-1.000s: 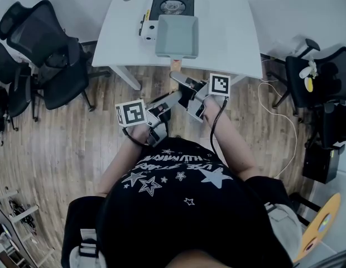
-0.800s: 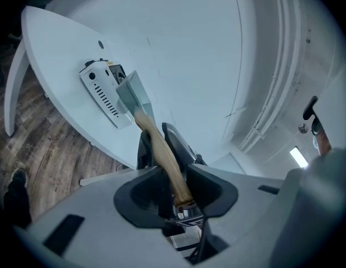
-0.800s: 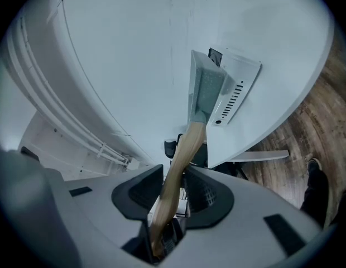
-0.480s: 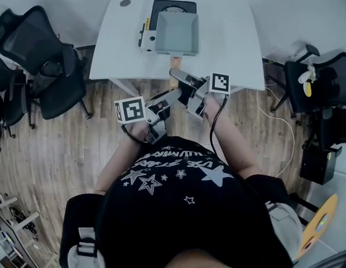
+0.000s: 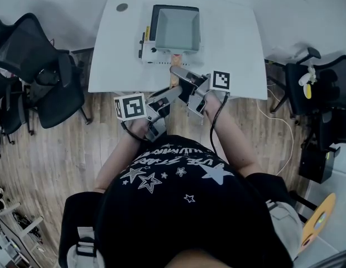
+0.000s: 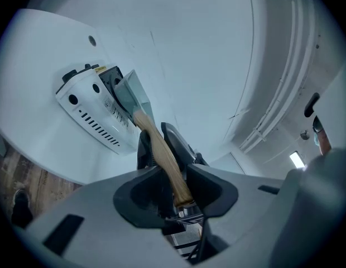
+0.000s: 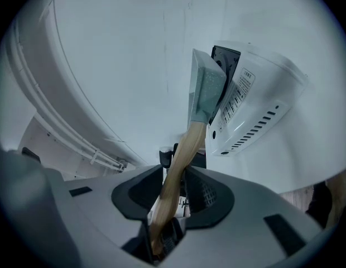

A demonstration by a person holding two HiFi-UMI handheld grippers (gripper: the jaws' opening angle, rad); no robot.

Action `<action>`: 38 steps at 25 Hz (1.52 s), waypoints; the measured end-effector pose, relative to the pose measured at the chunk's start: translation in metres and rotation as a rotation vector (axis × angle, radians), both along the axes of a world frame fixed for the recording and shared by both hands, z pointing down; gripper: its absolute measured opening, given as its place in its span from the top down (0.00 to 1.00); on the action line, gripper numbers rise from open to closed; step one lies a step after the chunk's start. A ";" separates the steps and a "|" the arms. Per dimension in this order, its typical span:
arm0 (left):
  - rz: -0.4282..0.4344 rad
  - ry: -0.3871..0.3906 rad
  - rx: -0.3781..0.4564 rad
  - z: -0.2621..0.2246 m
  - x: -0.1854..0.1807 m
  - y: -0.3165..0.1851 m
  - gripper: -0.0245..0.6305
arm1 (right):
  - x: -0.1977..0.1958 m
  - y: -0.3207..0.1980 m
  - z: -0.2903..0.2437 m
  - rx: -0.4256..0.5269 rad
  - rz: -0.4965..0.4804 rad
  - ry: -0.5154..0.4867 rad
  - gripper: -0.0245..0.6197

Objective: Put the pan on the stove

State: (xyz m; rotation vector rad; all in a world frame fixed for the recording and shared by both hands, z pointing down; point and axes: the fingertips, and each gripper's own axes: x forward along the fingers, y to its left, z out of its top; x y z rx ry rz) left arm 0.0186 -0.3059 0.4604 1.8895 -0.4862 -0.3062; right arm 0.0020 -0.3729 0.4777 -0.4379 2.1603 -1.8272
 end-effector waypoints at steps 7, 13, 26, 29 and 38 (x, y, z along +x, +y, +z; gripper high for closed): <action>0.014 0.006 -0.029 0.009 -0.008 -0.045 0.76 | -0.007 -0.044 0.012 -0.031 0.016 0.015 0.77; 0.023 0.018 -0.037 0.011 -0.014 -0.064 0.76 | -0.013 -0.063 0.014 -0.045 0.031 0.013 0.77; 0.042 0.008 -0.050 0.016 -0.015 -0.087 0.76 | -0.013 -0.087 0.023 -0.061 0.039 0.038 0.77; 0.043 -0.004 -0.048 0.019 -0.014 -0.087 0.76 | -0.012 -0.087 0.025 -0.071 0.038 0.050 0.77; 0.073 -0.041 -0.054 0.037 -0.007 -0.087 0.76 | -0.009 -0.088 0.039 -0.076 0.039 0.143 0.78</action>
